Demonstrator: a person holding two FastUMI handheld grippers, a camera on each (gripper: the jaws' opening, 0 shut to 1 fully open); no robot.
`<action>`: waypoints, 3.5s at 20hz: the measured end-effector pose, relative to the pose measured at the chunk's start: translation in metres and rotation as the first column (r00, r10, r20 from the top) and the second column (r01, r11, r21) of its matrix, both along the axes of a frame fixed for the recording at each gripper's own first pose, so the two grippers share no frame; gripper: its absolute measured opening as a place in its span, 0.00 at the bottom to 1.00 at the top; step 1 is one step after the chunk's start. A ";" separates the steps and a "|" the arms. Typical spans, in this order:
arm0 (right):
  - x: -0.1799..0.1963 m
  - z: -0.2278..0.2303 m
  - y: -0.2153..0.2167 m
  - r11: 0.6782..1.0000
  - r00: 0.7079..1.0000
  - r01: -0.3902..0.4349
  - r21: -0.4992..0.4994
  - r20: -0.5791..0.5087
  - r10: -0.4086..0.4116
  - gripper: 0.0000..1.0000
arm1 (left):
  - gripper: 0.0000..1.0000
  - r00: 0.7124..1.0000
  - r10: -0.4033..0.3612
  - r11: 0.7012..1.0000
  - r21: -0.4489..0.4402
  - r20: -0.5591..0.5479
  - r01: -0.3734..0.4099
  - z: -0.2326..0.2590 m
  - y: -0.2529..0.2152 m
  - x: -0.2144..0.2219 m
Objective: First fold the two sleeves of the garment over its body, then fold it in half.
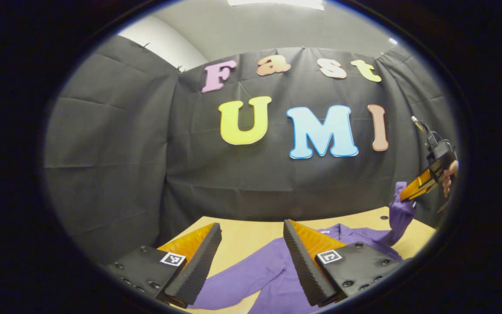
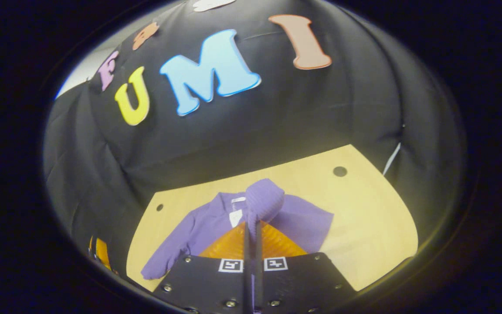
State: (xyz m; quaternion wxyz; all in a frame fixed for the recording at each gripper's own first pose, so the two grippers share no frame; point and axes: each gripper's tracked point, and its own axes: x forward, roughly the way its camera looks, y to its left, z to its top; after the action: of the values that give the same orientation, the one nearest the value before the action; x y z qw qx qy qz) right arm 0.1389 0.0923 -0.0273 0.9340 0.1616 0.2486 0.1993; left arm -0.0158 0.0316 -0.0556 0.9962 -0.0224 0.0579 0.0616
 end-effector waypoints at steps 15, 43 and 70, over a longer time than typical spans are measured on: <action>-0.065 -0.141 0.116 0.842 0.894 -0.447 -0.301 -0.192 0.406 0.03 | 0.94 0.984 0.128 0.991 -0.032 -0.125 -0.133 -0.051 0.053 -0.038; -0.045 -0.009 0.054 0.959 0.948 0.022 -0.283 0.311 0.070 0.93 | 0.94 0.815 0.352 0.877 -0.142 -0.460 -0.459 -0.176 0.115 -0.060; -0.074 0.022 0.035 0.969 0.930 0.097 -0.229 0.366 -0.006 0.93 | 0.86 0.490 0.388 0.735 -0.059 -0.781 -0.676 -0.329 0.160 -0.096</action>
State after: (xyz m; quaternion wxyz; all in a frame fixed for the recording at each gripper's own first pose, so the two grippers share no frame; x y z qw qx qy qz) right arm 0.0652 0.1273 -0.0054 0.9814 0.0129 0.0900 0.1690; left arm -0.1121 0.1920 -0.3848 0.7941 -0.1945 0.4459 0.3642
